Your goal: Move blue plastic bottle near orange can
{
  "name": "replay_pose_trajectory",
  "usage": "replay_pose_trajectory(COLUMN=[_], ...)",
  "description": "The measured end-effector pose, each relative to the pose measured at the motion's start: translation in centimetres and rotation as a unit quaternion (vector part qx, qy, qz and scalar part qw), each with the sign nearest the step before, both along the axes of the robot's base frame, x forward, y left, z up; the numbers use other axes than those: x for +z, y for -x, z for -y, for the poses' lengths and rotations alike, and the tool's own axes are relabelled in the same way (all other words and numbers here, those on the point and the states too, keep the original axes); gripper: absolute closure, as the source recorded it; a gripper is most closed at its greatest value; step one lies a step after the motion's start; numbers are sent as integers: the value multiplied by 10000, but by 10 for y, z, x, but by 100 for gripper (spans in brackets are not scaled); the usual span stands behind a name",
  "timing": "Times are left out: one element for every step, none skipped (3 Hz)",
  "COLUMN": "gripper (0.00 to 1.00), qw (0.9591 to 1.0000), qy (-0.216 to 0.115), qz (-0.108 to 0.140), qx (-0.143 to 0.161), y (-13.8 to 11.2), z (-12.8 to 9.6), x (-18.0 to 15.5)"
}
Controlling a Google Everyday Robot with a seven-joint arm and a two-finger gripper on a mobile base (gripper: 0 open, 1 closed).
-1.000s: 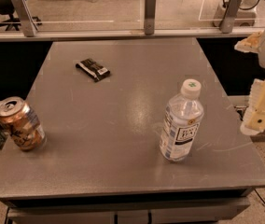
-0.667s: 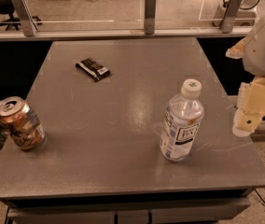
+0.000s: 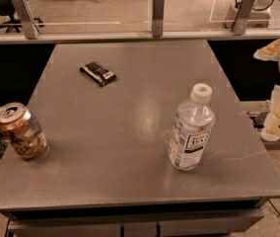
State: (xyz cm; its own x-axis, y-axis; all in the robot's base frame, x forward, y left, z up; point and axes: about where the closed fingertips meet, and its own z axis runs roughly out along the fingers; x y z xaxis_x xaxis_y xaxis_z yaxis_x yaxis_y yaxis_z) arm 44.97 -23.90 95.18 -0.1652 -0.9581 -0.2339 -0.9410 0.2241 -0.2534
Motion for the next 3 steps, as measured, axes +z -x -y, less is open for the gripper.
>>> replay_pose_trajectory(gripper=[0,0,0], qw=[9945,9735,9613], qy=[-913,-1918,-2377], qz=[-6,-16,27], qx=[522,1247,1392], y=[-10,-7,-7], z=[14,-4,-23], x=[-18,-20,-8])
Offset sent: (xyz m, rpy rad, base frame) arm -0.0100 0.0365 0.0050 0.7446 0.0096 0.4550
